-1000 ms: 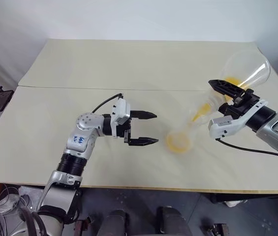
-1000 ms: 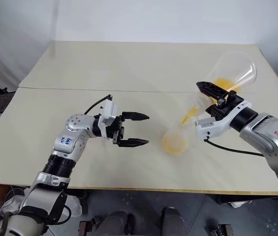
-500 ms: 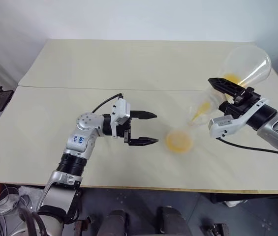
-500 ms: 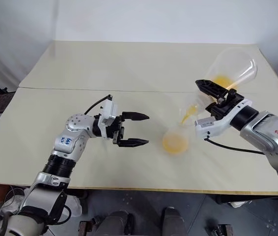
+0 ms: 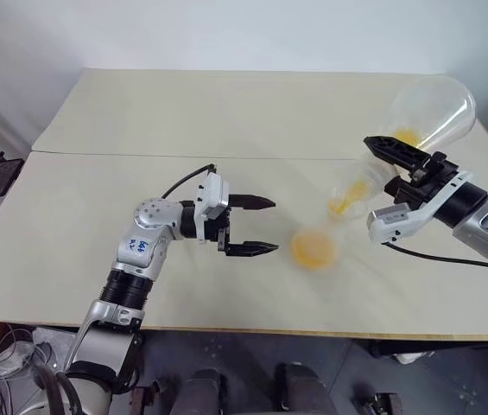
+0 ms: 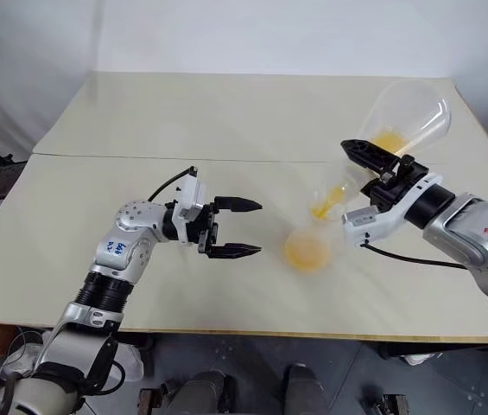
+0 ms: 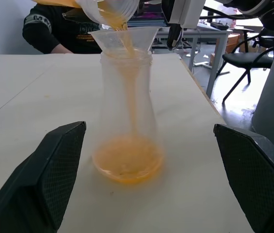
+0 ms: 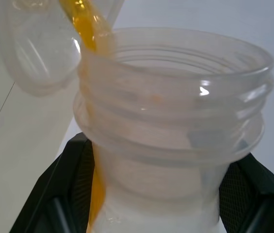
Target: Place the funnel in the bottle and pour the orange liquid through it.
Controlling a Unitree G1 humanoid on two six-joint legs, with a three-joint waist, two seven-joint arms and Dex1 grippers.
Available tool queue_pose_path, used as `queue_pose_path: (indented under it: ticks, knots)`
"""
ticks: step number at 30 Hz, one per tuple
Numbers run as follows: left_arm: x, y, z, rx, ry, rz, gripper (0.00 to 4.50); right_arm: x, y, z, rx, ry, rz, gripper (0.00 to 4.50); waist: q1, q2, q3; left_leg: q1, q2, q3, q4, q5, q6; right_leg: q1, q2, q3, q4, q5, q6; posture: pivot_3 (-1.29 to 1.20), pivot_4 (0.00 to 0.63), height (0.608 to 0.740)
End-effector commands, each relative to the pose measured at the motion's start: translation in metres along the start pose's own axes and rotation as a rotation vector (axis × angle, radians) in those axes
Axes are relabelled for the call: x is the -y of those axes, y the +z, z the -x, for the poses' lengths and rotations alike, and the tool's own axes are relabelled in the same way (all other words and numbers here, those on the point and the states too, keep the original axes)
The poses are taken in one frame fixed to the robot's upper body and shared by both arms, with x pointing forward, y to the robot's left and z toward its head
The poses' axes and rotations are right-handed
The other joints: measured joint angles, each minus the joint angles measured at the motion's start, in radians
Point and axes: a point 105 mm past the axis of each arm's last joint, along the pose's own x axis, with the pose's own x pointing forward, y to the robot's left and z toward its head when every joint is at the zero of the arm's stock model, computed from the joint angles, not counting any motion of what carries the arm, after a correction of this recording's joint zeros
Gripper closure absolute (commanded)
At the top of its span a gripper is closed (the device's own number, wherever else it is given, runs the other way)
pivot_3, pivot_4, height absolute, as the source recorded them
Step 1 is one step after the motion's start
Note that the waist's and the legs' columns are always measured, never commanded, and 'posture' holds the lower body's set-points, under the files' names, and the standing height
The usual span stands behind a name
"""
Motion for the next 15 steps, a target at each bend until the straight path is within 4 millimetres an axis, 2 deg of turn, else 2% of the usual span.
queue_pose_path:
  ticks: [1, 15]
  knots:
    - [-0.004, 0.011, 0.0001, 0.021, 0.006, -0.042, 0.0, 0.0192, -0.0076, 0.0025, -0.017, -0.061, 0.047, 1.68, 0.0, 0.0, 0.0, 0.0, 0.0, 0.0, 0.0, 0.0, 0.0, 0.0, 0.0, 0.0, 0.0, 0.0, 0.0, 0.0, 0.15, 0.74]
    - [-0.0046, 0.011, -0.0003, 0.021, 0.007, -0.04, 0.0, 0.0219, -0.0065, 0.0007, -0.006, -0.085, 0.071, 1.68, 0.0, 0.0, 0.0, 0.0, 0.0, 0.0, 0.0, 0.0, 0.0, 0.0, 0.0, 0.0, 0.0, 0.0, 0.0, 0.0, 0.15, 0.74]
